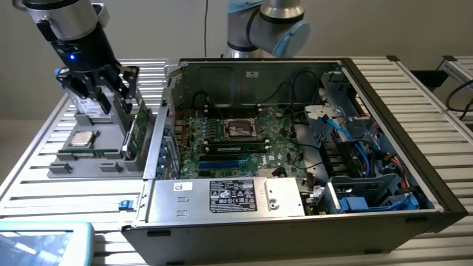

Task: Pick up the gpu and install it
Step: 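Pick up the gpu and move the gpu toward the slot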

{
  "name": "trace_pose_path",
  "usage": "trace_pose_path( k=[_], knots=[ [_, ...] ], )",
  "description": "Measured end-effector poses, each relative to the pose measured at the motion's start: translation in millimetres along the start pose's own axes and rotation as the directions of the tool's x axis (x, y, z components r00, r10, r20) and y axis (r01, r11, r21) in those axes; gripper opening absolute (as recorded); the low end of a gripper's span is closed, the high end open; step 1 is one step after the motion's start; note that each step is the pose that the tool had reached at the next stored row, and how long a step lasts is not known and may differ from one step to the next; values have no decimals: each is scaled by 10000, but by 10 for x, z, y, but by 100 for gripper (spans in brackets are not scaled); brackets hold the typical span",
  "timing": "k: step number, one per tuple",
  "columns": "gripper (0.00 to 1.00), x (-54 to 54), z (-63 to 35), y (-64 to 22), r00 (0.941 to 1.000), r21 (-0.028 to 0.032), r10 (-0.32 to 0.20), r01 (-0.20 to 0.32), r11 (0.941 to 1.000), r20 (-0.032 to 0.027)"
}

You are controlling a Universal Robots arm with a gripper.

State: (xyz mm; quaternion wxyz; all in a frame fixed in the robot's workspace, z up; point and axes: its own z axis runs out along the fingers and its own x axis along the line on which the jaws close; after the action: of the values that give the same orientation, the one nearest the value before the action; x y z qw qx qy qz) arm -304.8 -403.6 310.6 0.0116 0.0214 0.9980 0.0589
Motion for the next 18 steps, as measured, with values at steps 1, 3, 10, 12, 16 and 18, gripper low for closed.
trace_pose_path(
  k=[1,3,10,12,16,18],
  knots=[
    [49,-1,4,-4,10000,-1,-2,2,10000,0],
    [49,0,4,-4,10000,-1,0,0,10000,-1],
    [49,-1,92,-15,10000,-13,-5,5,10000,42],
    [49,-1,114,-17,10000,-18,-9,9,10000,80],
    [49,1,176,-24,9999,-21,-14,14,10000,123],
    [49,1,210,-28,9999,-24,-17,17,10000,142]
  ],
)
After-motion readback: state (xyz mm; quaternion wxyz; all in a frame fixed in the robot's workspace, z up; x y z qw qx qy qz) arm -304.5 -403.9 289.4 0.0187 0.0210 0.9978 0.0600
